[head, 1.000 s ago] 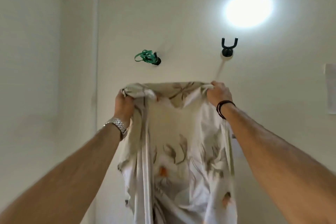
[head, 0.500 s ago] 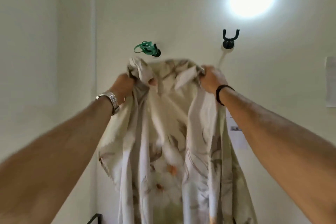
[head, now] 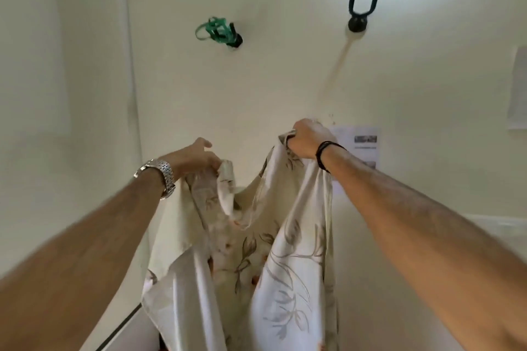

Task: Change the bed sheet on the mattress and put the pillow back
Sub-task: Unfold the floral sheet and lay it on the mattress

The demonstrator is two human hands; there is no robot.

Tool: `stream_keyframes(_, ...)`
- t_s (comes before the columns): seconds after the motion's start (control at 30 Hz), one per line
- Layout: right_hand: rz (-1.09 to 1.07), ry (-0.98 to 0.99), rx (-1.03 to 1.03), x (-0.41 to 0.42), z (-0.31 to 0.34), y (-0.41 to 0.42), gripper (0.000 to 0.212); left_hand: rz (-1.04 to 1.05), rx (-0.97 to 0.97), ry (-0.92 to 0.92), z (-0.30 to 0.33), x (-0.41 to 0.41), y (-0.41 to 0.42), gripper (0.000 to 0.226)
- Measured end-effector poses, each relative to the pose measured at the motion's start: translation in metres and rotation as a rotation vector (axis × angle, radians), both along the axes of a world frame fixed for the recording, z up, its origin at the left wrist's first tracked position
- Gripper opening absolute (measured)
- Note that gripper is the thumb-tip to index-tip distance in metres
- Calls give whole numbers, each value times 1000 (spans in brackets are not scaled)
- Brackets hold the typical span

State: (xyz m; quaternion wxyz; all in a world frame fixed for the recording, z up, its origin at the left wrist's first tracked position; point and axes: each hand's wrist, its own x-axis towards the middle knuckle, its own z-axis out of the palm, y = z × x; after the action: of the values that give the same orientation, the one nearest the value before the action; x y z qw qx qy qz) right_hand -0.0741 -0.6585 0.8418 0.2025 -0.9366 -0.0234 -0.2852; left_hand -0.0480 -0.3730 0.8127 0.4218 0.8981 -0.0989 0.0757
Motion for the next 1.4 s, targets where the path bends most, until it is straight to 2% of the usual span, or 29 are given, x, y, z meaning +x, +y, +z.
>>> stream_keyframes(0.07, -16, 33, 30, 8, -18, 6, 21, -221, -115, 119, -15, -19, -15, 80)
stream_keyframes(0.1, -12, 65, 15, 12, -27, 11, 23, -332, -87, 160, -25, -26, -26, 84)
stream_keyframes(0.13, -1, 99, -13, 15, -36, 17, 25, -396, -8, 161, -37, -32, -40, 88)
stream_keyframes(0.2, 56, 160, -68, 20, -50, 32, 25, -361, 205, 38, -65, -33, -68, 89)
stream_keyframes(0.23, 105, 175, -70, 20, -56, 38, 24, -292, 274, -73, -77, -26, -77, 73)
stream_keyframes(0.3, 213, 188, 5, 18, -70, 37, 22, -97, 306, -271, -91, -15, -80, 22)
stream_keyframes(0.33, 246, 192, 53, 16, -81, 31, 25, -25, 277, -311, -93, -9, -73, 13)
stream_keyframes(0.37, 253, 199, 84, 14, -96, 22, 29, 14, 232, -329, -94, -6, -65, 17)
stream_keyframes(0.5, 55, 332, -42, 14, -216, -9, 28, 141, -51, -353, -99, 4, -53, 31)
stream_keyframes(0.63, -173, 609, 197, -2, -360, -47, 31, 431, -336, -311, -107, 26, -34, 35)
stream_keyframes(0.7, -240, 724, 336, -18, -399, -67, 25, 537, -463, -233, -111, 38, -6, 42)
stream_keyframes(0.77, -243, 700, 476, -20, -394, -81, 29, 553, -527, -171, -122, 47, 15, 45)
stream_keyframes(0.8, -232, 629, 566, -14, -374, -83, 29, 562, -540, -157, -128, 50, 21, 45)
stream_keyframes(0.87, -168, 387, 843, 6, -310, -82, 22, 585, -551, -160, -134, 55, 25, 46)
stream_keyframes(0.9, -110, 250, 952, 17, -267, -78, 26, 568, -554, -181, -132, 54, 23, 47)
stream_keyframes(0.97, 55, -34, 1036, 31, -178, -64, 27, 481, -536, -204, -121, 51, 12, 48)
stream_keyframes(1.07, 266, -166, 824, 33, -91, -20, 37, 211, -471, -247, -107, 37, -11, 55)
stream_keyframes(1.17, 253, -9, 522, 40, -97, 16, 14, -85, -304, -271, -101, 14, -34, 56)
stream_keyframes(1.23, 277, 88, 457, 41, -114, 32, 10, -285, -163, -143, -108, 0, -51, 59)
stream_keyframes(1.27, 298, 75, 456, 41, -116, 37, 13, -378, -104, -69, -114, -8, -60, 56)
stream_keyframes(1.33, 336, 17, 465, 37, -111, 40, 17, -432, -56, 30, -125, -20, -76, 33)
stream_keyframes(1.4, 398, 29, 486, 28, -112, 32, 25, -307, -108, -11, -130, -15, -83, 12)
